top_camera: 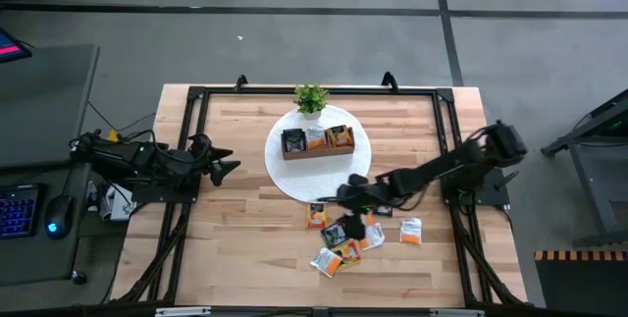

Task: Pick & Place Tea
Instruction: Put the orange tea bag into the right section of the wooden organizer

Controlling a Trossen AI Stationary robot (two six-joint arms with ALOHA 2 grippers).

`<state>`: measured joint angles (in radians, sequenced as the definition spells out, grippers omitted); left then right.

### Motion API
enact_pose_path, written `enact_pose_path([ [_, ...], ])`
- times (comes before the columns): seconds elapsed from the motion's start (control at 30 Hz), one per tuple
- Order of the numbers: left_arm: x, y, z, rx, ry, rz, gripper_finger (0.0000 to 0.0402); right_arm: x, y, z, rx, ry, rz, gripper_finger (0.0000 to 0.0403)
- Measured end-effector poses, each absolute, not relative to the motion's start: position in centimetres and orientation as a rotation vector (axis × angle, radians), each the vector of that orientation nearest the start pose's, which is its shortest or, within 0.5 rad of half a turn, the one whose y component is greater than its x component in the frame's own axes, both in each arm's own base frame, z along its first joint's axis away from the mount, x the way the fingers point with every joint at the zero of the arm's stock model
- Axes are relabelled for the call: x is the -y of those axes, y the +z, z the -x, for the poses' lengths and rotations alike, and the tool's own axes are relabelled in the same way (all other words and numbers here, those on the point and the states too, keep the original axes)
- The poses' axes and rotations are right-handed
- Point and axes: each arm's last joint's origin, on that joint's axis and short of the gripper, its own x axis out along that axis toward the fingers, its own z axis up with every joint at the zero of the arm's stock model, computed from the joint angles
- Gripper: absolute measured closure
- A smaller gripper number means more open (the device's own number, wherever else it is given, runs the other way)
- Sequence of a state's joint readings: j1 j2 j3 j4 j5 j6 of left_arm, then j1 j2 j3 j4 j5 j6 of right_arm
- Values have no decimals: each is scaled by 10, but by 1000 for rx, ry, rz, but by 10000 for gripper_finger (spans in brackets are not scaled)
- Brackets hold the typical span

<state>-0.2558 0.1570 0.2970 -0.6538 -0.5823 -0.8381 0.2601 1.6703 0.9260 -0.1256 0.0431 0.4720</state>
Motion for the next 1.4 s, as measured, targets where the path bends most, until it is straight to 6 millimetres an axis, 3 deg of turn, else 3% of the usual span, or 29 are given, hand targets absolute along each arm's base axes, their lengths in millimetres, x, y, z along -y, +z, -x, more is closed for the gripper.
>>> enact_pose_path([
  [0.13,3,193,-75,-307,489,602,105,-79,167,-348,-945,-35,-233,158],
  [0.3,4,193,-75,-318,477,587,105,-81,160,-366,-1015,-51,-177,158],
  [0.53,4,193,-75,-327,458,585,105,-91,159,-374,-1031,-24,-164,158],
  [0.8,4,193,-75,-328,455,590,105,-92,143,-375,-1081,-21,-171,178],
  [1.4,5,193,-76,-349,418,579,105,-81,140,-379,-1067,-50,-130,194],
])
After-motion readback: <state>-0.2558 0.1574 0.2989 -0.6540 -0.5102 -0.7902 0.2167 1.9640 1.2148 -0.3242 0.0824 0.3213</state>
